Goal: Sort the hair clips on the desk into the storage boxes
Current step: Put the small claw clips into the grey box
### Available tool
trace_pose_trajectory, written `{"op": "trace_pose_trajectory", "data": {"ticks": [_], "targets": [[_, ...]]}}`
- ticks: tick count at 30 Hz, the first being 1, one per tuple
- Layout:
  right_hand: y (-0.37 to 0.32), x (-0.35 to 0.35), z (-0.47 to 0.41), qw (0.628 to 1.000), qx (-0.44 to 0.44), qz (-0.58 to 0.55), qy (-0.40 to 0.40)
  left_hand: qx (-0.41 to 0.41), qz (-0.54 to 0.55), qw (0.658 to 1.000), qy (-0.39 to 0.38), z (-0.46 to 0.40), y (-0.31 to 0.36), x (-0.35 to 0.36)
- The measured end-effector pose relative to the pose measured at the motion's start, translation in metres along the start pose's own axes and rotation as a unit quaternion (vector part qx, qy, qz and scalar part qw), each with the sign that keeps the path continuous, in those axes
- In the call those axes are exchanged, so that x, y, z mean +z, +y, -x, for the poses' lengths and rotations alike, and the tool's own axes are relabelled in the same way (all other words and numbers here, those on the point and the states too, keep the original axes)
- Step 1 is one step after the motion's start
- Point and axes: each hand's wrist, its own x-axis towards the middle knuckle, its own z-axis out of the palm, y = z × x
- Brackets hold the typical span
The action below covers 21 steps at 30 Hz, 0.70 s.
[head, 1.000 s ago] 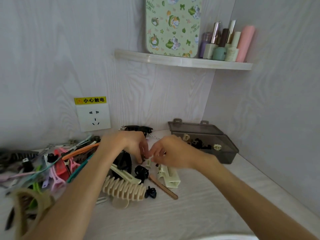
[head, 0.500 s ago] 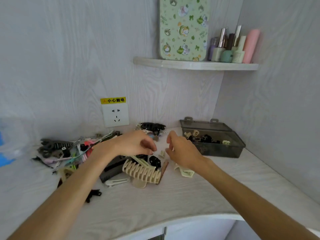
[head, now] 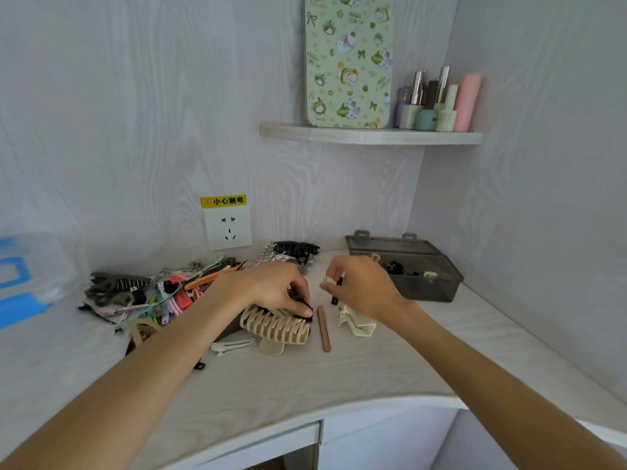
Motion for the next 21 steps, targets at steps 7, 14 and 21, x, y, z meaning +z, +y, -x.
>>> {"op": "trace_pose_trajectory", "data": {"ticks": [7, 14, 21], "targets": [[0.059, -0.047, 0.005, 0.981, 0.113, -0.132, 0.083, 0.019, -0.049, 0.994, -0.093, -0.01, 0.009, -0.009], [0.102, -0.057, -0.001, 0.949, 0.185, -0.2, 0.157, 0.102, 0.13, 0.975, 0.15, -0.045, 0.036, -0.025], [0.118, -0.05, -0.007, 0.95, 0.2, -0.162, 0.179, 0.141, 0.147, 0.964, 0.169, -0.112, 0.077, 0.005]]}}
